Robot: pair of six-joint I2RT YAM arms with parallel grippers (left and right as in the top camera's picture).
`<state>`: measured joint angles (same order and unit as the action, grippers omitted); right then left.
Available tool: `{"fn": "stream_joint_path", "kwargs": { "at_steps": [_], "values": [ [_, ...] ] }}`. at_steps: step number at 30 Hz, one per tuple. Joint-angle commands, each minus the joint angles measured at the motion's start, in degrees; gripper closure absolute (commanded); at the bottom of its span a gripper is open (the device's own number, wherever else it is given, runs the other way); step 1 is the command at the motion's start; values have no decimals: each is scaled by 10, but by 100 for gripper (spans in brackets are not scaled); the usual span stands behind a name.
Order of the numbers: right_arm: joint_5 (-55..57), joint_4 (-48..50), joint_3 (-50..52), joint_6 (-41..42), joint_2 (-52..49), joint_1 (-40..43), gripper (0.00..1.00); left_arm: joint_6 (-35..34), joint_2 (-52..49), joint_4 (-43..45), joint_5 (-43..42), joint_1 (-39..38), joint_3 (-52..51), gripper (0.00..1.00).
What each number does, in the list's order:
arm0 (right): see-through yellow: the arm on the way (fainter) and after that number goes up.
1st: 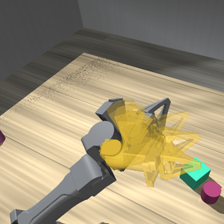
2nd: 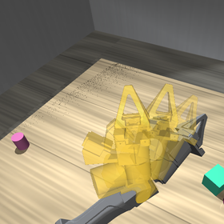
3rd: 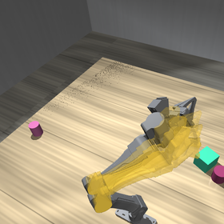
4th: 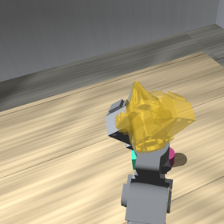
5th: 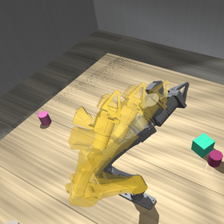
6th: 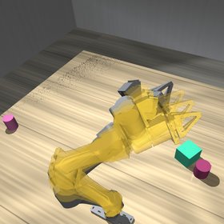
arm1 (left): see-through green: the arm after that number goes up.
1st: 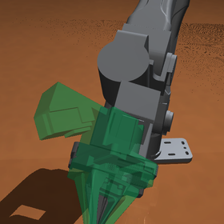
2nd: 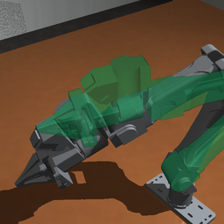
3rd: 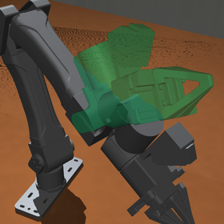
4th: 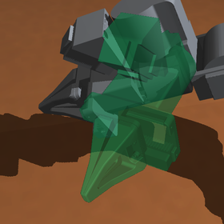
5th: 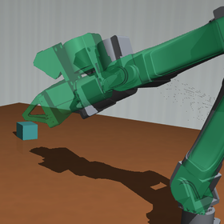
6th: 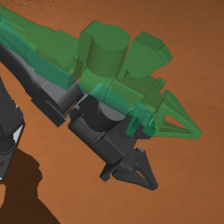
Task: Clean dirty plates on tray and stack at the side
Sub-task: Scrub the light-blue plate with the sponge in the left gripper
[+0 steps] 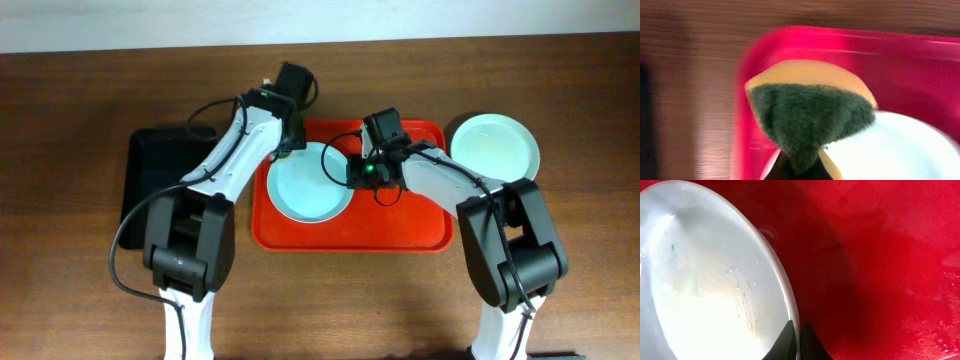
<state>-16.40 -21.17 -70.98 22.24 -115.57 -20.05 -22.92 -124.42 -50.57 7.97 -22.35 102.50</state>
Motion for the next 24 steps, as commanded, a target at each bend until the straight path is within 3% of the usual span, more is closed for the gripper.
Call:
{"fn": "stream_joint_path", "kwargs": {
  "at_steps": [1,10,21,24],
  "values": [
    [35,-11,7,-6,-21,6,94,7,-17,0,-171,4,5,100],
    [35,-10,7,-5,-21,6,94,7,-85,12,-165,3,-14,100],
    [51,-10,7,-8,-21,6,95,7,-68,-30,188,18,-13,100],
    [50,-8,7,-10,-21,6,96,7,-43,-31,223,18,-13,100]
  ]
}}
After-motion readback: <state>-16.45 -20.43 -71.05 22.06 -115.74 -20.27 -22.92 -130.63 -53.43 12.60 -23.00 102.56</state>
